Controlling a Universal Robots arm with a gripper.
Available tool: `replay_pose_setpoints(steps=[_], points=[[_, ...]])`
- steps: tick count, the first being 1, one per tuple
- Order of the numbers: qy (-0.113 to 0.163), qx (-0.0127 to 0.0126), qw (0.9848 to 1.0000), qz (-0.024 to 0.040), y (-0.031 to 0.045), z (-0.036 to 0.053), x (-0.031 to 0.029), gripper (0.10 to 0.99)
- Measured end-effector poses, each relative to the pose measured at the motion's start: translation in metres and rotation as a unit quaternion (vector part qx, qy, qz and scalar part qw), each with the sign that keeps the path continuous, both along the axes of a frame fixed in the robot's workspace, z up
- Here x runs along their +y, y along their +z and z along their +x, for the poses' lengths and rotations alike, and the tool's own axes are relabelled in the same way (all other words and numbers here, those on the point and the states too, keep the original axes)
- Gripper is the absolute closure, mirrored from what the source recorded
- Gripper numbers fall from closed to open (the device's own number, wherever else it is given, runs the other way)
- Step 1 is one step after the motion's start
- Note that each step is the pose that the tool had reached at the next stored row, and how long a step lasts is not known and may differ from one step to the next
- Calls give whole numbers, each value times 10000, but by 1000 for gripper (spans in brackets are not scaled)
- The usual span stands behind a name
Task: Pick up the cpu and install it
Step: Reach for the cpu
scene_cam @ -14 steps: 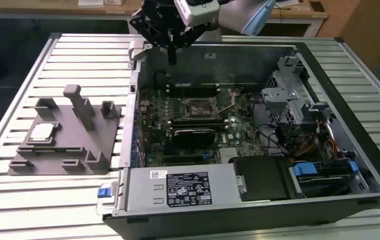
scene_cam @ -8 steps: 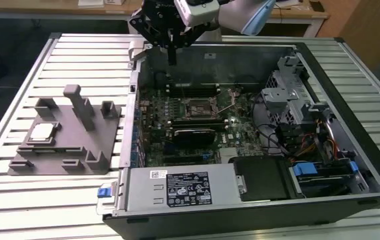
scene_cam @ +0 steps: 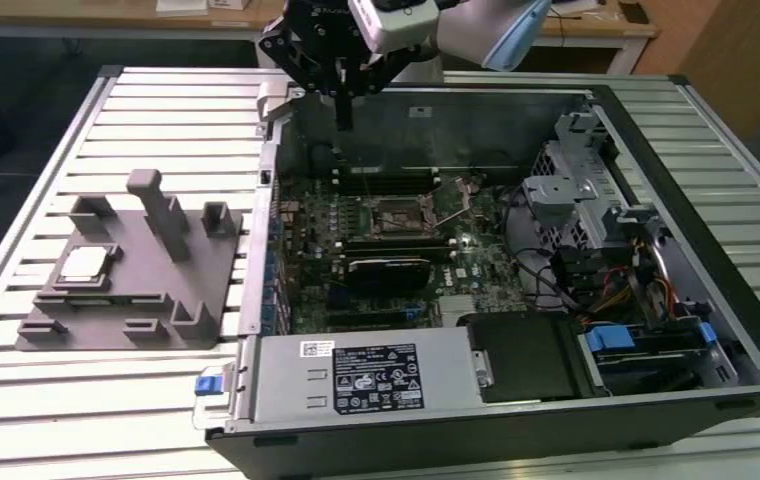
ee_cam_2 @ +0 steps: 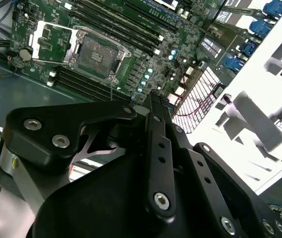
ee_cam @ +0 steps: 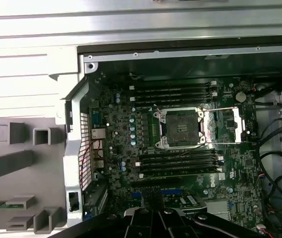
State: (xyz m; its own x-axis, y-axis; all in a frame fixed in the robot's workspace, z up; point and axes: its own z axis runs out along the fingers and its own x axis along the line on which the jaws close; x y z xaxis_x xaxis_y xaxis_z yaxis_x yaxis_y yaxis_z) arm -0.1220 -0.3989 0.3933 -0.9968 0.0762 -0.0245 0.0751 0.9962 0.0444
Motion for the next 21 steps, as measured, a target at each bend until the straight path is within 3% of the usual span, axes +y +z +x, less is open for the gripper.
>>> replay_pose_setpoints(steps=[21], points=[[0, 0, 10000, 0, 0, -327, 0, 980]])
